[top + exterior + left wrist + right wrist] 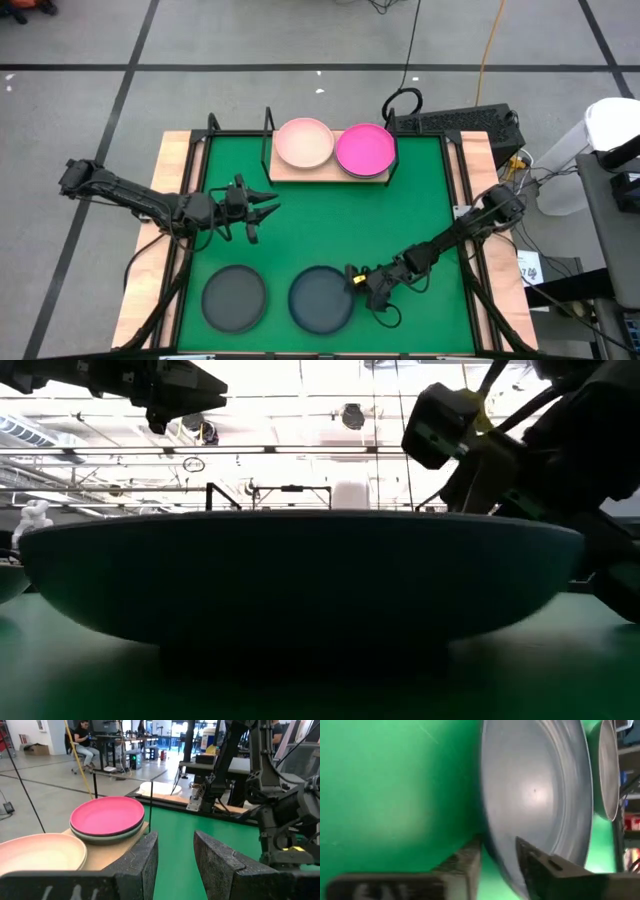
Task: Place and stack plates onto a shelf
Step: Stack the dark blue plate on top of the peach plate on the shelf
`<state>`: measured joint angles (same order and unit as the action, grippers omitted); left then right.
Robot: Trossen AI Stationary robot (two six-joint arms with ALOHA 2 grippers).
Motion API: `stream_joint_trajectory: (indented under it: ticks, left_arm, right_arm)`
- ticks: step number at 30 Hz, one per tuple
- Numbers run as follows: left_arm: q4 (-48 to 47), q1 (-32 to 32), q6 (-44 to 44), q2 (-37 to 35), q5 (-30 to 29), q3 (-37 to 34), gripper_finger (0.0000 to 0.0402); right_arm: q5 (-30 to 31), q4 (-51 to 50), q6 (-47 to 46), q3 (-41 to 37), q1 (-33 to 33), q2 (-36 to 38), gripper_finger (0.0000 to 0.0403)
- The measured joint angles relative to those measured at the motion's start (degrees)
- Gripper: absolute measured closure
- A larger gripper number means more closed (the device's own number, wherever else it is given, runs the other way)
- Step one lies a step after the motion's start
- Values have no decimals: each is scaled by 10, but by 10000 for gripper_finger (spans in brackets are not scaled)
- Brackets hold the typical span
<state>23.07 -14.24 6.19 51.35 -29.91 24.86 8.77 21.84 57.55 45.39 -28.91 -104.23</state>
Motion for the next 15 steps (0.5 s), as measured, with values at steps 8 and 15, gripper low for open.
stream_joint_trajectory:
  ticks: [8,15]
  left_arm:
    - [-5,0,0,0,0,0,270]
    - [-5,0,1,0,0,0,270]
  right_arm:
    - [39,-9,-37,-3,24,46,393]
    - [78,-8,-28,-3,56,99,399]
